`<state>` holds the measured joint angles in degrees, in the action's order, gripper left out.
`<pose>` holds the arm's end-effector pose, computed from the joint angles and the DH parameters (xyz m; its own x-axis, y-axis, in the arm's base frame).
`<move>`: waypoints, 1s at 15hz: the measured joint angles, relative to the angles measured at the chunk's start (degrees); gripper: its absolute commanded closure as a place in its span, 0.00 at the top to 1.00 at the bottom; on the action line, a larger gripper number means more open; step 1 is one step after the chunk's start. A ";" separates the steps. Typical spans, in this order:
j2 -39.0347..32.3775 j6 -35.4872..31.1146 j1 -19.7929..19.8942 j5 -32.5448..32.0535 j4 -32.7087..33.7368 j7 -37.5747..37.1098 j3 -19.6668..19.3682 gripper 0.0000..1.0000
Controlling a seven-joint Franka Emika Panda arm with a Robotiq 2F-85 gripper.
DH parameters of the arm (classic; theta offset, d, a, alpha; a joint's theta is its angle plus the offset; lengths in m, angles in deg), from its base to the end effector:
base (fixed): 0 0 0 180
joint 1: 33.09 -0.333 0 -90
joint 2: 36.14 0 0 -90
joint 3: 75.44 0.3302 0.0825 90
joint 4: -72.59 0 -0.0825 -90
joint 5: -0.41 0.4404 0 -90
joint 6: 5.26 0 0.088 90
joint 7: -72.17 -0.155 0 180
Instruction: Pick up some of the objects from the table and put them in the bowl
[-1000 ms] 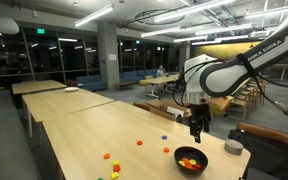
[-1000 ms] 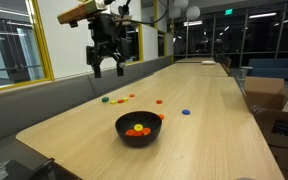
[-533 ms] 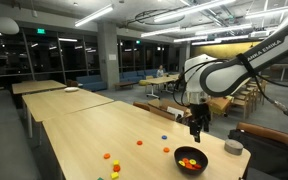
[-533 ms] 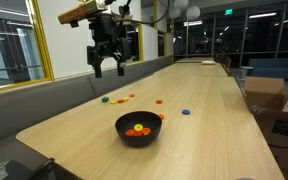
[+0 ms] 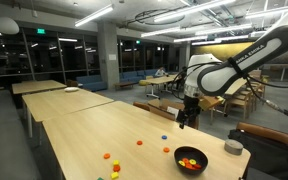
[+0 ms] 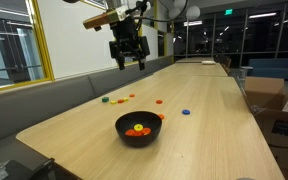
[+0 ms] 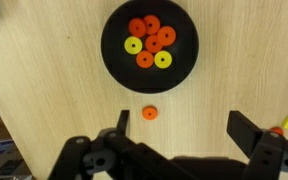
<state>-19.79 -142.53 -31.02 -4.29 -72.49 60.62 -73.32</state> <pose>0.4915 -0.0037 0.3217 0.9776 -0.1396 0.1577 -0.1481 -0.9880 0.0436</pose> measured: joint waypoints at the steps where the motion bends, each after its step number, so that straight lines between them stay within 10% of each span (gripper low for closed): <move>1: -1.67 -1.89 0.50 0.23 0.82 -0.29 -0.62 1.00; 15: -39.20 -4.16 5.48 17.44 33.07 5.22 -5.80 1.00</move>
<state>-58.99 -146.69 -25.54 13.14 -39.42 65.84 -79.13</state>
